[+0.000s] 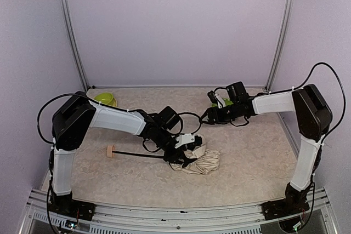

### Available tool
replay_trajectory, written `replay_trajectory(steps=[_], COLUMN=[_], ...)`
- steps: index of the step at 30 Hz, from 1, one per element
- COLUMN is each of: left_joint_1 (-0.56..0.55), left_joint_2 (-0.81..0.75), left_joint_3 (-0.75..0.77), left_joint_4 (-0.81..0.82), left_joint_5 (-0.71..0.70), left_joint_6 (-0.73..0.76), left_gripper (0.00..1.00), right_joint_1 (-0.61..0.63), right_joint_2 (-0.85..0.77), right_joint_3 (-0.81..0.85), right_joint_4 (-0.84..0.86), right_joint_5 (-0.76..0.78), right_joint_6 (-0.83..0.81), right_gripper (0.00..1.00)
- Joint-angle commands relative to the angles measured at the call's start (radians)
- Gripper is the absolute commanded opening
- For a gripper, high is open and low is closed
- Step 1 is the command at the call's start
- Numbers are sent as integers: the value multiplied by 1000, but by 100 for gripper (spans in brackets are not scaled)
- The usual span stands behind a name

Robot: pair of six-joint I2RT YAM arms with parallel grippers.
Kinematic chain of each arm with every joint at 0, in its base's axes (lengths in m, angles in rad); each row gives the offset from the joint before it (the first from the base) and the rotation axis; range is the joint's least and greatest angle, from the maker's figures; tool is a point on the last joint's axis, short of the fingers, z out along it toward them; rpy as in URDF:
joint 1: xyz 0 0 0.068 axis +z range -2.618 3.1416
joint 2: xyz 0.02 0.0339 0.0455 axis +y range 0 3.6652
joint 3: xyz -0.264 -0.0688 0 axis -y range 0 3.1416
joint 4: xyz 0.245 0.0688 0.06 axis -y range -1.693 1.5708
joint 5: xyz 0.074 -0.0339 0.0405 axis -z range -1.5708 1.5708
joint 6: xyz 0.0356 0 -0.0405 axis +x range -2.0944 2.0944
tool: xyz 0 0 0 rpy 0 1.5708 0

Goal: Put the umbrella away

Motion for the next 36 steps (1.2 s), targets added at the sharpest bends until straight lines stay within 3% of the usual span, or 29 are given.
replay_trajectory(steps=[1, 7, 12, 14, 18, 29, 32, 36], left_joint_1=[22, 35, 45, 47, 49, 52, 54, 55], left_joint_2=[68, 69, 78, 82, 88, 94, 97, 100], left_joint_3=[1, 3, 7, 9, 12, 19, 23, 24], left_joint_4=[-107, -108, -106, -109, -114, -119, -121, -121], left_joint_5=[37, 40, 35, 32, 31, 36, 35, 40], left_joint_6=[-28, -26, -35, -36, -35, -38, -41, -42], left_gripper=[0, 0, 0, 0, 0, 0, 0, 0], right_joint_1=[-53, -79, -13, 46, 232, 428, 433, 522], right_joint_2=[-114, -275, -435, -478, -542, -740, -716, -599], right_joint_3=[12, -125, -344, -413, -526, -762, -835, -808], right_joint_4=[-95, -155, 30, 98, 148, 384, 546, 592], right_joint_5=[-90, -253, -313, -291, -189, 187, 116, 219], right_joint_6=[-126, -288, -215, -171, -235, -307, -194, -190], right_gripper=[70, 67, 61, 61, 63, 60, 61, 67])
